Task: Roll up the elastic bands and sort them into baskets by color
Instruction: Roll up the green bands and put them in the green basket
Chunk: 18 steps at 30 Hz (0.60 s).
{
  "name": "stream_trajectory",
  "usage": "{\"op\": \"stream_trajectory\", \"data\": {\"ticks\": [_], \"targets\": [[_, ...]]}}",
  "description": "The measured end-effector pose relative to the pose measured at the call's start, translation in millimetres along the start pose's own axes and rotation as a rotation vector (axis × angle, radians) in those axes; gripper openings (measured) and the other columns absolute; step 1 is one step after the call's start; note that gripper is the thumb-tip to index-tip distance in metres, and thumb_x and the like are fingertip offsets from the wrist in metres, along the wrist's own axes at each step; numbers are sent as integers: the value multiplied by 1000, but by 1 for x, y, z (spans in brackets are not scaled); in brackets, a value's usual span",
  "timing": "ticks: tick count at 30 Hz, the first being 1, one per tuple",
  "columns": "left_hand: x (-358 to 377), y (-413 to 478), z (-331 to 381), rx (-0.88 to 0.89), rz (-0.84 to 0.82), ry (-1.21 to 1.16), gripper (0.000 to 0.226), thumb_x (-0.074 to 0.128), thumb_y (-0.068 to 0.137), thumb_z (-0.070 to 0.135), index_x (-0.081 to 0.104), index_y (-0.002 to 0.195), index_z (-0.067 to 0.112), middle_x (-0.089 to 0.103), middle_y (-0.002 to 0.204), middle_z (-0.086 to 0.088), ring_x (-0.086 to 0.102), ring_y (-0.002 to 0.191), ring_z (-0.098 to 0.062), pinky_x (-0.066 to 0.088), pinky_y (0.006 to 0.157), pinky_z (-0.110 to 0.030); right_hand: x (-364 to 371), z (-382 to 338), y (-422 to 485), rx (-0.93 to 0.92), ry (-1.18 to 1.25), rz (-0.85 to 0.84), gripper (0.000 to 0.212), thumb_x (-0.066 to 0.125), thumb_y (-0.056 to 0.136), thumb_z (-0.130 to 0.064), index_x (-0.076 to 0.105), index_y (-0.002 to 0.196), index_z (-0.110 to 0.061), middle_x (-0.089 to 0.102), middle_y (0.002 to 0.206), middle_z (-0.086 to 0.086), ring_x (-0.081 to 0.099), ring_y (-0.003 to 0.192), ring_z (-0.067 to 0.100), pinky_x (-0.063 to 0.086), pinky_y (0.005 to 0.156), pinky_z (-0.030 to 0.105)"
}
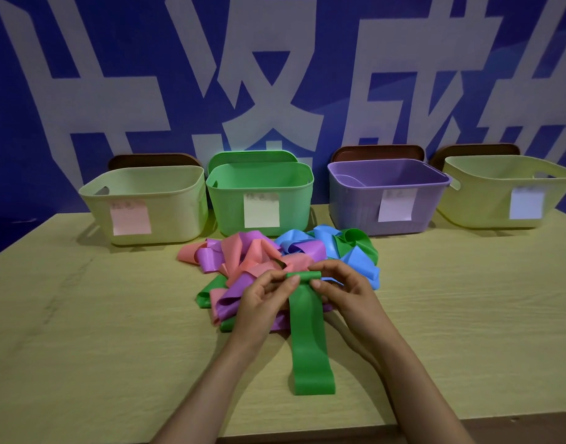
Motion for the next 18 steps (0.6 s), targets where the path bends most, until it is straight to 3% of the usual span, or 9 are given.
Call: {"op": "stream_trajectory", "data": {"ticks": [4,8,10,13,18], "targets": [[-1,2,0,34,15,21,4,62,85,4,62,89,4,69,78,-1,65,75,-13,54,70,-21,-1,3,0,32,19,-22,21,61,87,2,62,105,-8,69,95,14,66,82,23,52,74,40],[1,-1,5,82,6,42,13,60,85,-5,63,90,6,70,78,4,66,76,-4,52,68,-16,1,3,1,24,10,2,28,68,81,-13,61,109,-10,67,101,11,66,80,23,53,73,41],[2,-3,6,102,-10,38,18,60,84,-7,64,93,8,71,85,4,67,83,-6,52,73,-16,3,4,1,44,12,12,28,67,82,-23,60,103,-6,65,91,11,65,71,19,51,68,37],[1,-3,8,122,-26,48,23,61,83,-9,65,97,9,73,90,3,67,89,-7,51,77,-17,5,4,1,39,12,16,21,59,90,-18,57,99,1,62,76,7,60,59,12,49,58,26],[1,-3,9,110,-30,48,31,61,81,-10,66,102,13,74,93,8,67,91,-5,52,79,-18,2,3,0,45,18,10,12,60,90,-11,62,100,-4,65,84,7,58,63,14,50,59,27]]}}
Point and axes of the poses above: each hand's wrist, its own y-axis towards the middle knuckle, its own x-axis out of the palm, z = x × y, the point moved 3 cm from there along y, towards the middle knuckle
